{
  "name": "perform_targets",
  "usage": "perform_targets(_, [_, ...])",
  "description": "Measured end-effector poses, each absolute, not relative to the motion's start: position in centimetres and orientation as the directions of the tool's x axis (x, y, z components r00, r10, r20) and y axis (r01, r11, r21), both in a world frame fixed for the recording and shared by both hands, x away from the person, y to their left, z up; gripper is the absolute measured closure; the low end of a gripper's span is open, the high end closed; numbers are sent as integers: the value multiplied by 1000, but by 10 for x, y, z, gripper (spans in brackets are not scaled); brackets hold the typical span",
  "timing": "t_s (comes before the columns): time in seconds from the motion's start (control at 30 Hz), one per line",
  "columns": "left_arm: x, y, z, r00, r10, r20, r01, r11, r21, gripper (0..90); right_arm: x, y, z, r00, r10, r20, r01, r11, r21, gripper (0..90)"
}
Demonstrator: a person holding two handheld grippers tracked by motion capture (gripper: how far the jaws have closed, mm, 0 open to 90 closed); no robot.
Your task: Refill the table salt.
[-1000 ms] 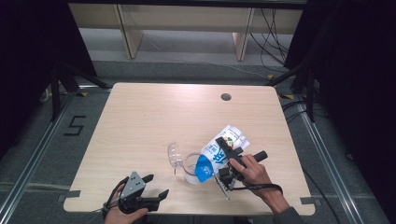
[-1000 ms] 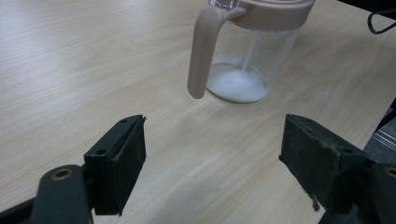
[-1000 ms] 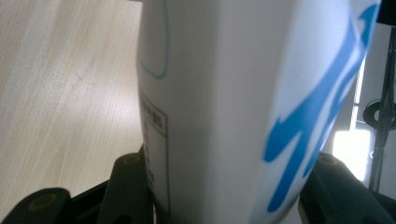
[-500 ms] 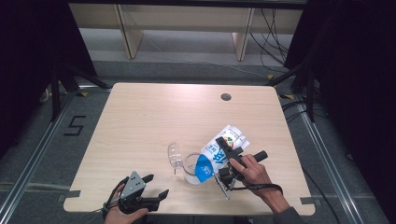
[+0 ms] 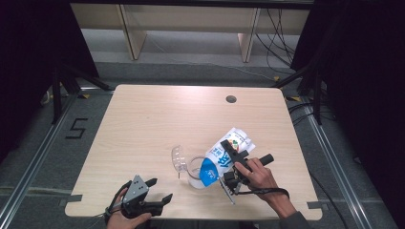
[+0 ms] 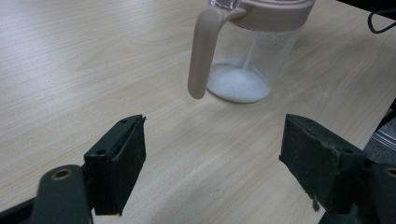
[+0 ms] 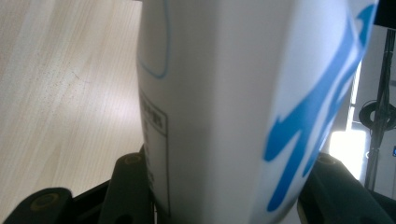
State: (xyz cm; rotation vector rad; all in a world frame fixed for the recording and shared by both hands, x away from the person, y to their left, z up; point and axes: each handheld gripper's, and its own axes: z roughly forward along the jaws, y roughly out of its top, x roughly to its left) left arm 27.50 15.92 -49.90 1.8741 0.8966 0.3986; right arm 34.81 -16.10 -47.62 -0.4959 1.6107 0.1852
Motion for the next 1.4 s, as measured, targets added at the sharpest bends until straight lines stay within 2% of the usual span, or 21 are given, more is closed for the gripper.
perform_targets(0.5, [275, 159, -499, 672, 732, -112, 412, -244, 878, 218, 347, -160, -476, -21, -209, -978, -416, 891, -182, 545])
perform_targets(0.53, [275, 159, -499, 674, 731, -109, 409, -246, 879, 218, 347, -159, -473, 9, -233, -973, -429, 878, -214, 545])
perform_targets(0.63, [275, 159, -499, 674, 731, -110, 409, -245, 879, 218, 347, -159, -473, 9, -230, -973, -426, 880, -211, 548])
perform_targets(0.67, [275, 159, -499, 674, 731, -108, 411, -249, 877, 218, 347, -160, -476, -21, -212, -977, -417, 890, -184, 548])
perform_targets(0.77, [275, 159, -499, 676, 729, -107, 406, -248, 880, 218, 347, -160, -476, -18, -215, -976, -415, 890, -188, 548])
perform_targets(0.8, [275, 159, -499, 675, 731, -105, 408, -250, 878, 218, 347, -159, -473, 12, -238, -971, -426, 878, -220, 548])
perform_targets(1.4, [275, 159, -499, 675, 730, -106, 409, -250, 878, 218, 347, -159, -474, 22, -239, -971, -429, 875, -225, 554])
